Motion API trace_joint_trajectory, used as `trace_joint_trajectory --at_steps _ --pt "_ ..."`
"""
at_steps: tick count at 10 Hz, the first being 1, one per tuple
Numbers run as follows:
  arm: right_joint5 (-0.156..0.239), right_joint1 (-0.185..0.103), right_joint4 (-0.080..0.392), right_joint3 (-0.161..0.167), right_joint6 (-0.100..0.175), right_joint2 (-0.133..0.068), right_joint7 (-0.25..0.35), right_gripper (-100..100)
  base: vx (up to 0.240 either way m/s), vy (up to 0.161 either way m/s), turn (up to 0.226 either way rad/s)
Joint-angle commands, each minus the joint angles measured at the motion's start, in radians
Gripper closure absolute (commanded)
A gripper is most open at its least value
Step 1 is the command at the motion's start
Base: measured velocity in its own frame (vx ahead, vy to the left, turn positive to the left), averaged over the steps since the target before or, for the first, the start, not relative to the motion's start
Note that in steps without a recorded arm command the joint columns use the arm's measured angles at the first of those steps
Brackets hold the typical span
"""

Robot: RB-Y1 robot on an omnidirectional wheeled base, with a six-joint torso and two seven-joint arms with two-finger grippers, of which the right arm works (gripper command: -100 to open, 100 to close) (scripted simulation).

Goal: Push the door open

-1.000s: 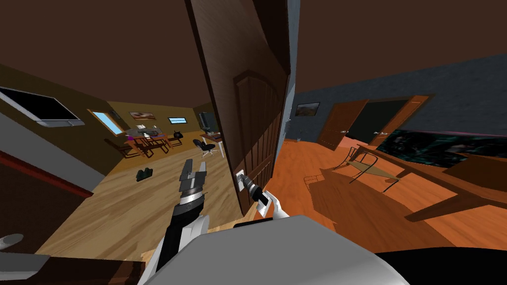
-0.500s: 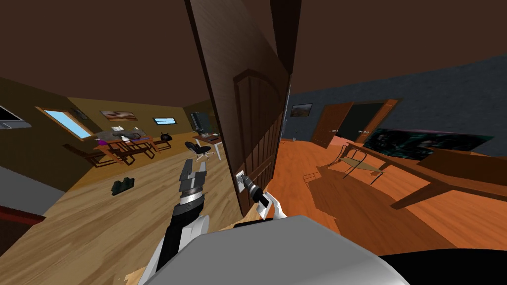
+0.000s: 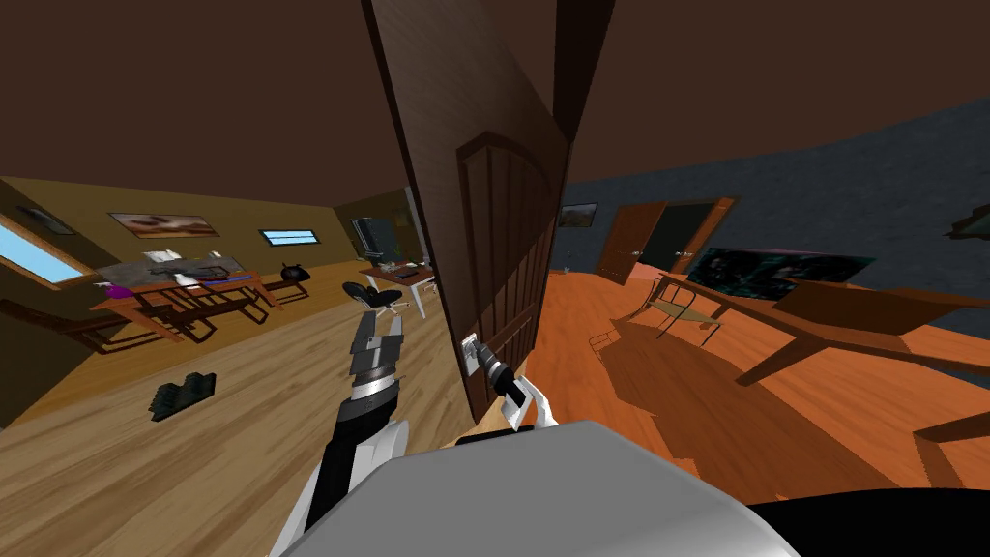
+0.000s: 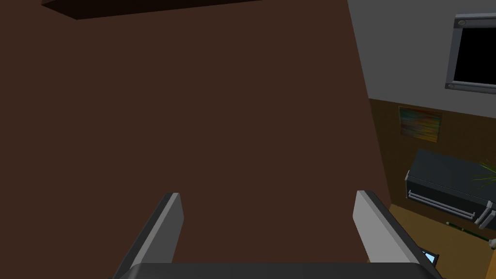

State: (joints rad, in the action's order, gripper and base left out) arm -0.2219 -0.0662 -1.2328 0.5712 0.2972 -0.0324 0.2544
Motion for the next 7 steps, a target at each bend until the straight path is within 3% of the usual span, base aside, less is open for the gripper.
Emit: trace_joint_trajectory --at_steps 1,6,7 --pt "-0.015 0.003 -0.001 -0.025 0.003 0.007 0.006 100 0.113 0.176 -0.150" --pt "-0.057 0.030 -0.017 -0.053 -0.001 0.044 0.017 100 0.074 0.195 -0.123" --pt "-0.052 0.026 -0.011 -0.054 -0.002 0.035 0.014 100 0.038 0.079 -0.049"
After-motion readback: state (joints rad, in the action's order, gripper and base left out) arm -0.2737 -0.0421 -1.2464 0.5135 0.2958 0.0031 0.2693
